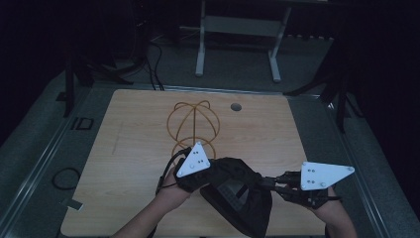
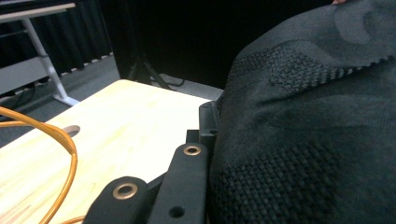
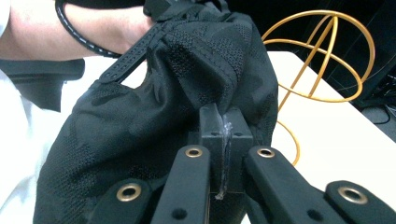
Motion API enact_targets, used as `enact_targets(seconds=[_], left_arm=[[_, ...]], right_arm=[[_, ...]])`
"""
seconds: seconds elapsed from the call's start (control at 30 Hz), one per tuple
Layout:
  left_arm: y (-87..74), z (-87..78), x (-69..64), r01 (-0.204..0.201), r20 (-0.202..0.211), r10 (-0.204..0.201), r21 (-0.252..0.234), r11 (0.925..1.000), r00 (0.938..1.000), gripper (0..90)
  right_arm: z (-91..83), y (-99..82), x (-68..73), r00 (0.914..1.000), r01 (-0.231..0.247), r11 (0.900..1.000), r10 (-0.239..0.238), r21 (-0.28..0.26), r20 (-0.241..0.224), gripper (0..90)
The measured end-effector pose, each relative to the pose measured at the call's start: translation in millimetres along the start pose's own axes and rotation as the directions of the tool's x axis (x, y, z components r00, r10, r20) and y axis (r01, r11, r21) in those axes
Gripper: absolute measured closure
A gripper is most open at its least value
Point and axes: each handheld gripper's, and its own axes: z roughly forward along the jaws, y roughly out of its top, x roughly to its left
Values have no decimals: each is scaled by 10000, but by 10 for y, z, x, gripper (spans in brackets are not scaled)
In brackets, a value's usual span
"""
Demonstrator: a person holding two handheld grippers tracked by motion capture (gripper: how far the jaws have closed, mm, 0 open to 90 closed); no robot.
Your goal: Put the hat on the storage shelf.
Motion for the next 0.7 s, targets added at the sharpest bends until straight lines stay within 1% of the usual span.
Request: enact_targets(seconds=[0.03, 0.1, 0.13, 0.17, 0.2, 0.27, 0.33, 0.37, 0.4, 0.43, 0.47, 0.5, 0.53, 0.57, 0.6, 0.63, 0.67, 0.7], left_arm=[[3, -3, 0, -12, -8, 12, -35, 10000, 10000, 896], [11, -6, 1, 55, -8, -55, -40, 10000, 10000, 887], [13, -7, -2, 65, -18, -65, -24, 10000, 10000, 865], [13, -7, -1, 79, -25, -79, 18, 10000, 10000, 865], [8, -9, 3, 57, 41, -57, 31, 10000, 10000, 821], [-7, -17, 7, 50, -53, -50, 59, 10000, 10000, 793], [-26, -32, 20, 171, 81, -171, -18, 9999, 9998, 753], [-34, -41, 26, 176, -28, -176, -15, 9998, 9998, 753], [-44, -52, 37, 222, -8, -222, -49, 9997, 9998, 753], [-56, -65, 45, 266, 1, -266, -74, 9996, 9996, 731], [-68, -78, 56, 278, -103, -278, -38, 9996, 9996, 718], [-84, -92, 69, 358, -59, -358, -45, 9993, 9993, 713], [-100, -108, 80, 350, -77, -350, -6, 9994, 9994, 693], [-115, -119, 85, 390, -186, -390, 21, 9992, 9991, 658], [-134, -133, 94, 423, -131, -423, 8, 9991, 9990, 658], [-152, -146, 101, 464, -114, -464, -8, 9989, 9989, 658], [-168, -156, 106, 490, -185, -489, 21, 9988, 9986, 650], [-181, -164, 110, 471, -182, -470, 43, 9989, 9987, 621]], right_arm=[[-6, 6, 1, 10000, -1, 10000, 1, -15, 59, 896], [-38, 18, 2, 9999, -114, 9998, 115, -188, 36, 896], [-51, 20, -1, 9999, -132, 9996, 132, -238, -27, 896], [-51, 20, -1, 9999, -132, 9996, 132, -238, -27, 896], [-65, 20, 0, 9999, -168, 9994, 169, -318, 18, 896], [-99, 16, -3, 9998, -194, 9990, 196, -402, 44, 896], [-135, 8, -9, 9996, -249, 9985, 254, -478, 96, 896], [-158, 3, -13, 9995, -242, 9984, 252, -515, 206, 896], [-181, -5, -22, 9990, -350, 9977, 367, -580, 272, 896], [-206, -13, -32, 9988, -392, 9972, 411, -629, 283, 896], [-234, -20, -43, 9977, -506, 9965, 535, -659, 419, 896], [-259, -28, -59, 9968, -597, 9956, 634, -719, 497, 896], [-286, -36, -69, 9958, -641, 9951, 687, -752, 600, 896], [-335, -47, -98, 9923, -839, 9930, 909, -830, 839, 896], [-335, -47, -98, 9923, -839, 9930, 909, -830, 839, 896], [-357, -52, -108, 9911, -843, 9927, 924, -860, 958, 896], [-377, -56, -123, 9882, -948, 9912, 1049, -922, 1118, 896], [-393, -59, -138, 9859, -1035, 9900, 1149, -962, 1219, 896]])
